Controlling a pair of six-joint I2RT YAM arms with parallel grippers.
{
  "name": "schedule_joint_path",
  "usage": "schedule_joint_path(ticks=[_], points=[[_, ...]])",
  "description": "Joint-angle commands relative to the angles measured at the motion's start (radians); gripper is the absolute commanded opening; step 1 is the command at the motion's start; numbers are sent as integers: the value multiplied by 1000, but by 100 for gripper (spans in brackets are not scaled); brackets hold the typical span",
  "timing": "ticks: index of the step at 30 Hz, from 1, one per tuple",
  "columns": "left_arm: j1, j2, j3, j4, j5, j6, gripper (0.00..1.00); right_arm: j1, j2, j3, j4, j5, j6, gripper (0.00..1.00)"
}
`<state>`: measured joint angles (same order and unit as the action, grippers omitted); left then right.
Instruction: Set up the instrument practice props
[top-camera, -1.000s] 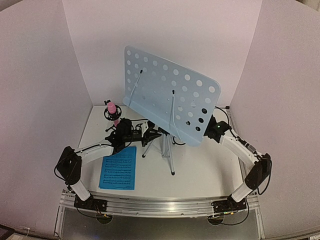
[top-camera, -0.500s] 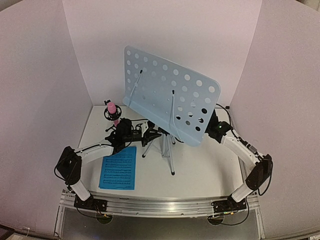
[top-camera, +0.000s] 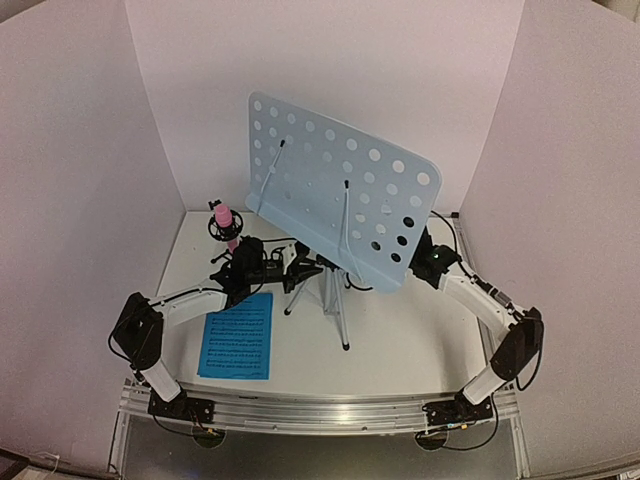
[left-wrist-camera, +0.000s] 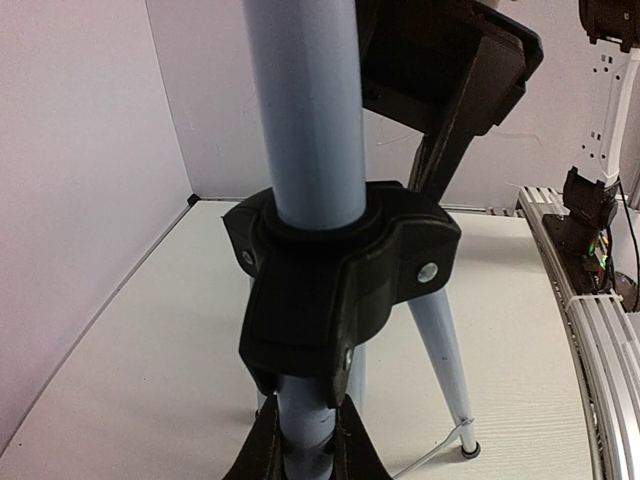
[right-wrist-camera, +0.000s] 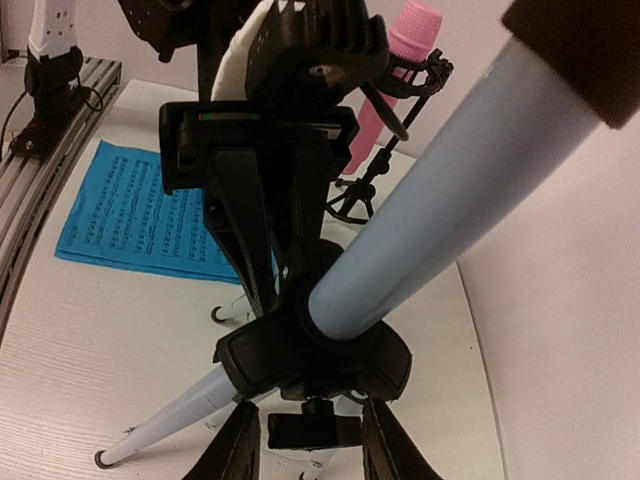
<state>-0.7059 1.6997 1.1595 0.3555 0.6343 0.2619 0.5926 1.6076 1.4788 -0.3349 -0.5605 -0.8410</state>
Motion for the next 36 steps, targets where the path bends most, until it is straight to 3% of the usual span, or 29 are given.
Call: schedule_joint_path(ticks=[1, 6, 14, 18, 21, 26, 36], points=[[8, 10, 24, -55, -18, 65, 0, 17, 21, 15, 50, -38, -1, 29], [8, 8, 23, -51, -18, 67, 0, 18, 23, 12, 47, -13, 36, 12], [8, 7, 21, -50, -12, 67, 0, 18, 38, -9, 48, 30, 73, 25], [8, 3, 20, -52, -15, 69, 0, 17, 43, -3, 48, 44, 74, 18], [8, 3, 21, -55, -15, 70, 0, 16, 41, 6, 47, 44, 97, 8], [8, 3, 25, -58, -14, 72, 0, 2, 50, 22, 23, 2, 236, 3], [8, -2, 25, -58, -12, 77, 0, -60, 146, 96, -116, -248, 624, 0]])
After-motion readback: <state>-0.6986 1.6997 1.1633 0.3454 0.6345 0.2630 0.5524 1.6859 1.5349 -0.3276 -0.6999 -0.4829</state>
